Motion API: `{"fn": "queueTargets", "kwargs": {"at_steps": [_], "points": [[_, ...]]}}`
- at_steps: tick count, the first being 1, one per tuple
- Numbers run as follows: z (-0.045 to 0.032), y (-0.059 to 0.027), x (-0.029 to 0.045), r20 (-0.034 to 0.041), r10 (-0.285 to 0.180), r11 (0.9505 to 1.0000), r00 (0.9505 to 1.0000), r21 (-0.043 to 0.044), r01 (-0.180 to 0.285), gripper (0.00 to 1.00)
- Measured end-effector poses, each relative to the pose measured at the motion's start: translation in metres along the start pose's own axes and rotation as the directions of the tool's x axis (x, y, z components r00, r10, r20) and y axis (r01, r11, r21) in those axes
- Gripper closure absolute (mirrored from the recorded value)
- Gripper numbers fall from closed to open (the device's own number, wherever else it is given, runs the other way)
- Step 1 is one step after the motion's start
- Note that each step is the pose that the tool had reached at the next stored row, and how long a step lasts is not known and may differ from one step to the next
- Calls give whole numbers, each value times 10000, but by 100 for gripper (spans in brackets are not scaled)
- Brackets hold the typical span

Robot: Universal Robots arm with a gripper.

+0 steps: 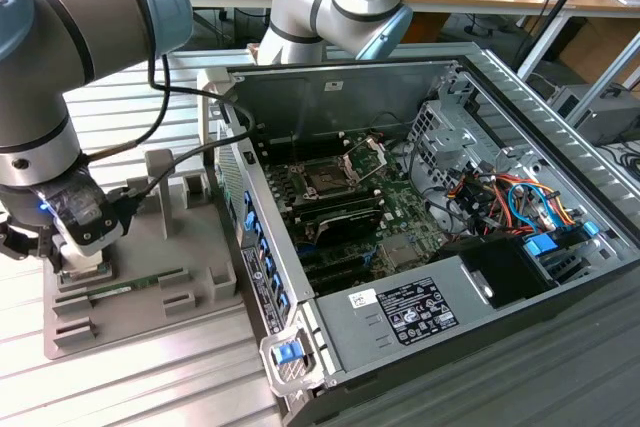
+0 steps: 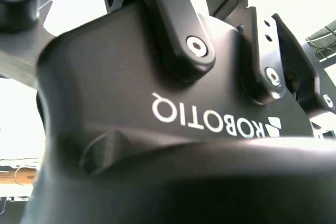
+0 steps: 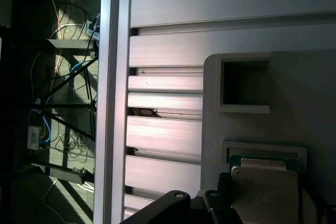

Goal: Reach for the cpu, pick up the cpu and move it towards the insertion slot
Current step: 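Pick up the cpu and move it towards the insertion slot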

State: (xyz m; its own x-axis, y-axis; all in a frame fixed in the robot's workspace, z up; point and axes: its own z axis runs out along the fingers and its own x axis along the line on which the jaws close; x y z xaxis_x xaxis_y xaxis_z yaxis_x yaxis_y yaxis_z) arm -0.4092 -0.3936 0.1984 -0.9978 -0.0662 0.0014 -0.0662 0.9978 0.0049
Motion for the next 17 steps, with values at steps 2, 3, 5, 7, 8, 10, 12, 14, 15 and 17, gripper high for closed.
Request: {"fn": "queueTargets", "kwargs": {"at_steps": [2,3,5,7,8,10,12,14,15,17], "points": [[-16,0,0,1,0,10000,10000,-1,0,45],[-29,1,0,2,0,10000,10000,-1,0,45],[-52,1,0,2,0,10000,10000,-1,0,45],[-68,1,0,1,0,10000,10000,-1,0,45],[-77,1,0,1,0,10000,10000,-1,0,45],[-89,1,0,1,0,10000,10000,-1,0,45],[-100,1,0,1,0,10000,10000,-1,0,45],[-120,1,0,0,0,10000,10000,-1,0,45],[-137,1,0,1,0,10000,10000,-1,0,45],[-150,1,0,1,0,10000,10000,-1,0,45]]}}
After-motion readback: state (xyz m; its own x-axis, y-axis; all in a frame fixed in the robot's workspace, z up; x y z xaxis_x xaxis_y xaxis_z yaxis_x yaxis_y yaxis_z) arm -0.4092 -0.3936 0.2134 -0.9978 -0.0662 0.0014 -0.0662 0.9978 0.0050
